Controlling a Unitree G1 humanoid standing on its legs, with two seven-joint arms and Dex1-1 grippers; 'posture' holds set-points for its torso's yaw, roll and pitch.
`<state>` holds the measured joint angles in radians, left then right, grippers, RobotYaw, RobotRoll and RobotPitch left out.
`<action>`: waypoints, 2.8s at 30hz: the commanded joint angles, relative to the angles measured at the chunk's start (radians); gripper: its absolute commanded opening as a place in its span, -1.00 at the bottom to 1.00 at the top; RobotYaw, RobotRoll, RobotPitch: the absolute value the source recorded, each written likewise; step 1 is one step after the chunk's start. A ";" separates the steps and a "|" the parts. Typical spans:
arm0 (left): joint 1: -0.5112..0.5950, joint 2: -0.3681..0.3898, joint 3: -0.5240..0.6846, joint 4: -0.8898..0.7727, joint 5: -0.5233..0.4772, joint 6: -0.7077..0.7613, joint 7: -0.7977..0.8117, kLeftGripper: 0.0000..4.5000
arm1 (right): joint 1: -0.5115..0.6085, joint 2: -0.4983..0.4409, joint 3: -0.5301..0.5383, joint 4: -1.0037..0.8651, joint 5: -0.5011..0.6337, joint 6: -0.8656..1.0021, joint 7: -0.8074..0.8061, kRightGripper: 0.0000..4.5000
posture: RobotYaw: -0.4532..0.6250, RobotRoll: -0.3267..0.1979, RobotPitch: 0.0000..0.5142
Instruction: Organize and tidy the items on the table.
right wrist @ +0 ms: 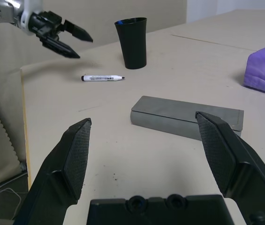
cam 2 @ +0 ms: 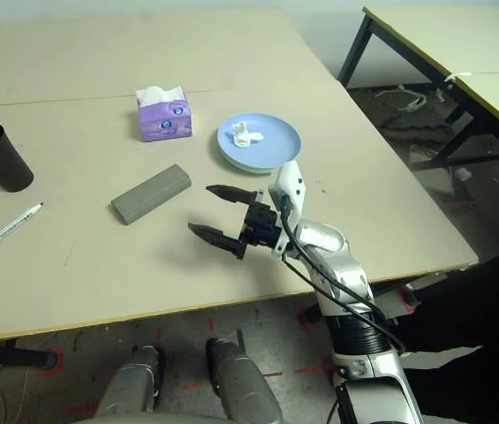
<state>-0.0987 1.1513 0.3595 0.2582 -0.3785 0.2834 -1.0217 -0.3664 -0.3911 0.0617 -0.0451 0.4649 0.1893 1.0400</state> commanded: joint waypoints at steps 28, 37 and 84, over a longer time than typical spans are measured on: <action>-0.282 -0.170 -0.260 0.377 0.217 0.029 -0.023 0.99 | 0.064 -0.076 0.043 -0.013 -0.030 -0.145 0.165 1.00 | -0.40 0.25 -0.30; -0.271 -0.173 -0.252 0.356 0.211 0.059 -0.038 0.16 | 0.047 -0.069 0.043 0.009 -0.027 -0.152 0.188 1.00 | -0.37 0.25 -0.30; -0.546 -0.434 0.139 0.396 0.080 -0.631 0.506 -0.87 | 0.013 0.011 0.005 0.051 -0.030 -0.086 0.001 1.00 | -0.35 0.25 -0.31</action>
<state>-0.6252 0.7005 0.5157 0.5768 -0.3227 -0.3085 -0.5011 -0.3664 -0.3707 0.0646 0.0243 0.4374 0.0992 1.0392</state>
